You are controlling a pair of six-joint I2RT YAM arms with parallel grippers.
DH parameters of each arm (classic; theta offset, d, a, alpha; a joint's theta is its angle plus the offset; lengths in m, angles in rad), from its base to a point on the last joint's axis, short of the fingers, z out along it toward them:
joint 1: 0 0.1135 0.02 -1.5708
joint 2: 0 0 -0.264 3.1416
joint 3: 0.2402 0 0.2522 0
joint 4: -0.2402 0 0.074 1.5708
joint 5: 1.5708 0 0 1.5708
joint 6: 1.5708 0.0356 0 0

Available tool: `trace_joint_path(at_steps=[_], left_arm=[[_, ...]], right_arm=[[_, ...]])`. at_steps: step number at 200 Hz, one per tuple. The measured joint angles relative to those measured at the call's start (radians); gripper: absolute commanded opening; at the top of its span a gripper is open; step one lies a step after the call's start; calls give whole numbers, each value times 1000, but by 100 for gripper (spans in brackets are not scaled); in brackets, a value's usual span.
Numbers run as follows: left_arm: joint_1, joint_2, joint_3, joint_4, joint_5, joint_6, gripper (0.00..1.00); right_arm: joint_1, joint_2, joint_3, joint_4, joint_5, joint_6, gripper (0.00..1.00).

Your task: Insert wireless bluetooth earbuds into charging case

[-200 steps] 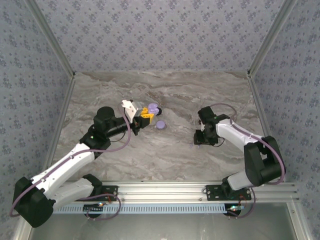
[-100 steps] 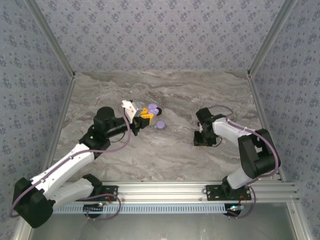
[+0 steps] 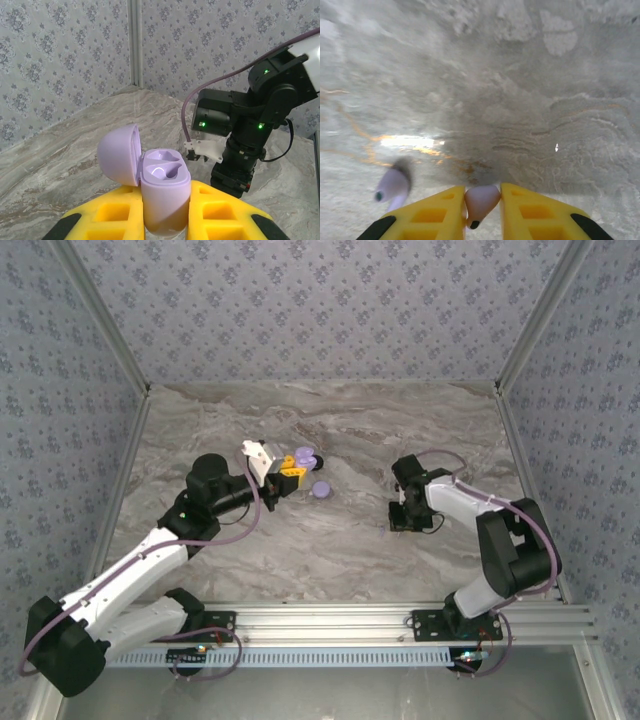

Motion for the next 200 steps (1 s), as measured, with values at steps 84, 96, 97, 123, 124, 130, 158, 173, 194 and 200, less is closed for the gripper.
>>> trace_joint_path(at_steps=[84,96,97,123,124,130,158,173,194,200], left_arm=[[-26,92,-17,139,18,-42,0],[-34,117,-17,161,26,-45,0],[-35,121,-17,163,27,-45,0],[-51,169,-9,182,35,-46,0],[-51,170,-9,182,36,-46,0],[-55,180,-4,184,40,-46,0],[-67,204,21,192,52,-49,0],[-71,211,27,207,53,-52,0],[-72,216,29,219,54,-53,0],[-73,219,29,222,54,-53,0]], right_arm=[[76,-409,150,48,-58,-7,24],[109,-438,190,71,-69,-7,23],[111,-440,192,74,-69,-7,23],[201,-477,271,126,-72,-8,24],[203,-478,273,128,-71,-7,24],[223,-482,287,140,-68,-8,24],[289,-480,325,182,-55,-9,24],[315,-467,328,196,-44,-11,24],[349,-442,328,211,-24,-15,23],[356,-435,328,215,-19,-17,23]])
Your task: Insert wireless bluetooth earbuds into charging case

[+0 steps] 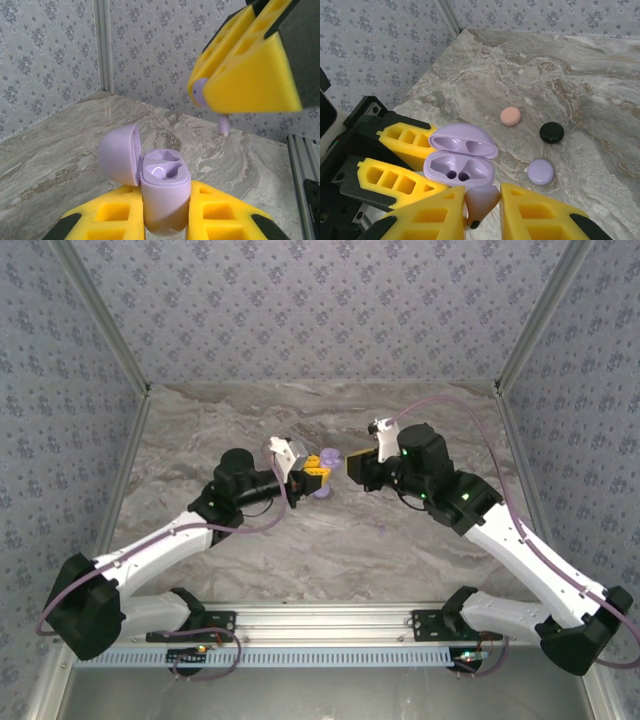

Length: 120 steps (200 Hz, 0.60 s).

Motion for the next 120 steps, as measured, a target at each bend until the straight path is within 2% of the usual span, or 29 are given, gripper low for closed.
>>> trace_joint_path(at_steps=[120], left_arm=[[-13,7,0,8,7,0,0]], right_arm=[[24,56,0,91,53,-20,24]])
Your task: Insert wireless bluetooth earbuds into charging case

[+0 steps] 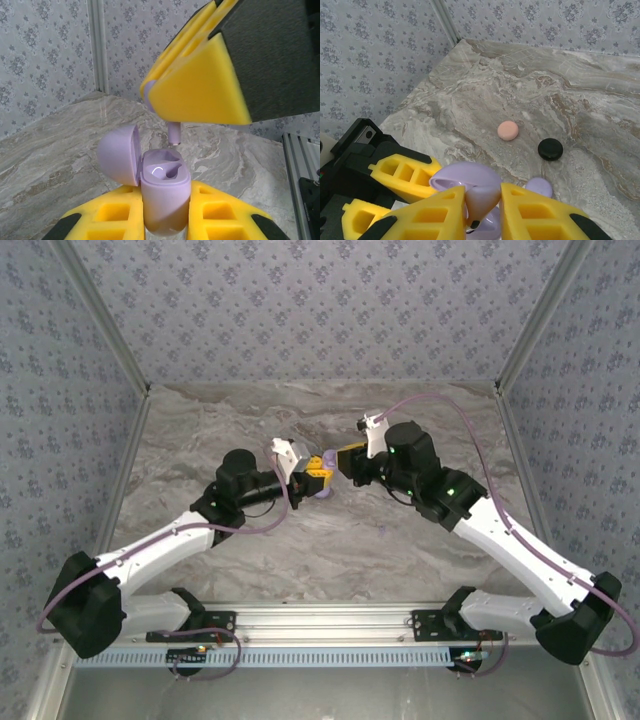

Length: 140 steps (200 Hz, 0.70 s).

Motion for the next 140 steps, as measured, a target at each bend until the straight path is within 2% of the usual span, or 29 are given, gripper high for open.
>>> trace_joint_path(at_steps=[140], left_arm=[[0,0,0,0,1,0,0]], right_arm=[[10,23,0,-19,24,0,24]])
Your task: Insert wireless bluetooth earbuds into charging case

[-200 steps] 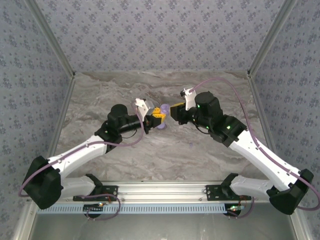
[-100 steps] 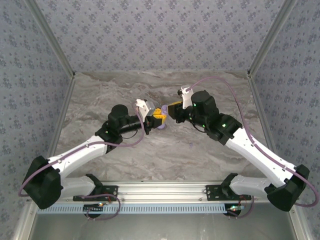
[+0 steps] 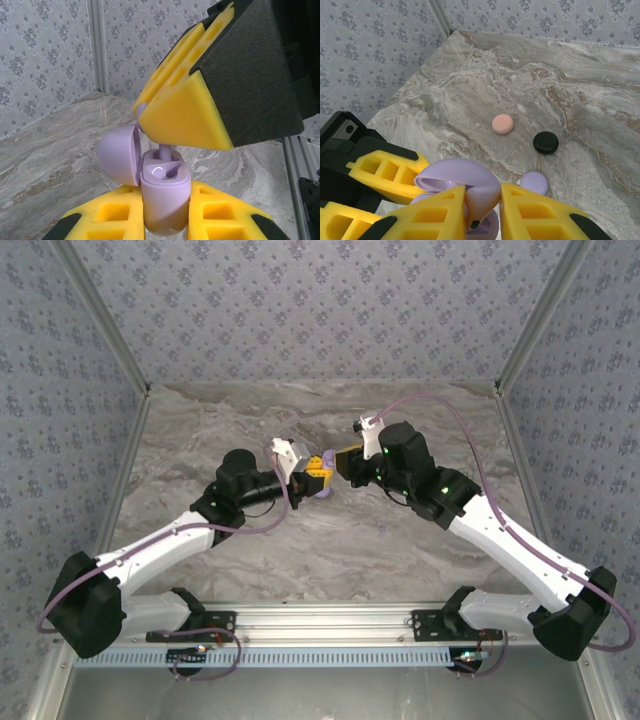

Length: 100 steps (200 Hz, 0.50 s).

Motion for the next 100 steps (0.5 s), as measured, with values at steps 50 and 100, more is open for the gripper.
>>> trace_joint_path(at_steps=[50,100], left_arm=[[0,0,0,-2,3,0,0],[0,0,0,-10,1,-1,0]], right_arm=[[1,6,0,-1,-5,1,25],[1,16,0,-6,-40,1,27]])
